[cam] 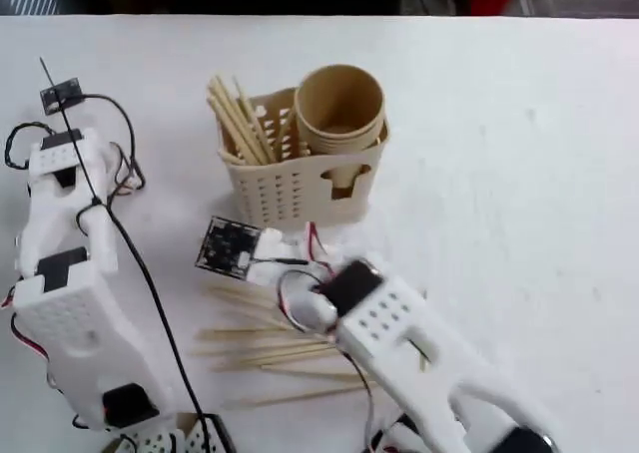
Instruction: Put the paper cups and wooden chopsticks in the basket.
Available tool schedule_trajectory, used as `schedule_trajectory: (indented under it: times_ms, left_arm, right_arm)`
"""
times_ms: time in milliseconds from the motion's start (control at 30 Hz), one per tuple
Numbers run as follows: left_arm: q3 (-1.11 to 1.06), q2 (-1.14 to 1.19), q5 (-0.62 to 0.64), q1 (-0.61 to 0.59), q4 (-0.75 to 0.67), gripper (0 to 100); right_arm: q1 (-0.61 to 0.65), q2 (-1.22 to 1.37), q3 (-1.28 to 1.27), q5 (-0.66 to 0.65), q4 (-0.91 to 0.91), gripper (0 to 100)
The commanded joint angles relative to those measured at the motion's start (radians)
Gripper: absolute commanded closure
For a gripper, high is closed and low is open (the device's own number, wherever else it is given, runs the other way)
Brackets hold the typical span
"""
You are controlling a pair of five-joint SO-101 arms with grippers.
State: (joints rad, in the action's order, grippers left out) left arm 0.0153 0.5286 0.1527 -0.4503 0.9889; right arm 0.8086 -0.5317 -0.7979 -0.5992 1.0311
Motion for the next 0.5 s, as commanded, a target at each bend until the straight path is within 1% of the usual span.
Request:
schedule_trajectory:
  times_ms: [0,100,167,400,467]
  left_arm:
    - [0.04,-0.004,0.009,-0.001,-0.018,82]
    - [0.04,-0.004,0.009,-0.001,-0.018,82]
    - [0.04,-0.004,0.009,-0.001,-0.018,82]
    - [0.041,-0.004,0.009,-0.001,-0.018,82]
    - [0.041,-0.004,0.009,-0.001,-0.018,82]
  right_arm:
    - [0.01,0.173,0.012,0.0,-0.113,77.9]
    - [0.01,0.317,0.023,0.002,-0.232,77.9]
    - [0.005,0.407,0.063,-0.002,-0.268,77.9]
    - [0.002,0.648,0.262,-0.002,-0.245,78.2]
    - [-0.007,0.693,0.285,-0.002,-0.243,82.2]
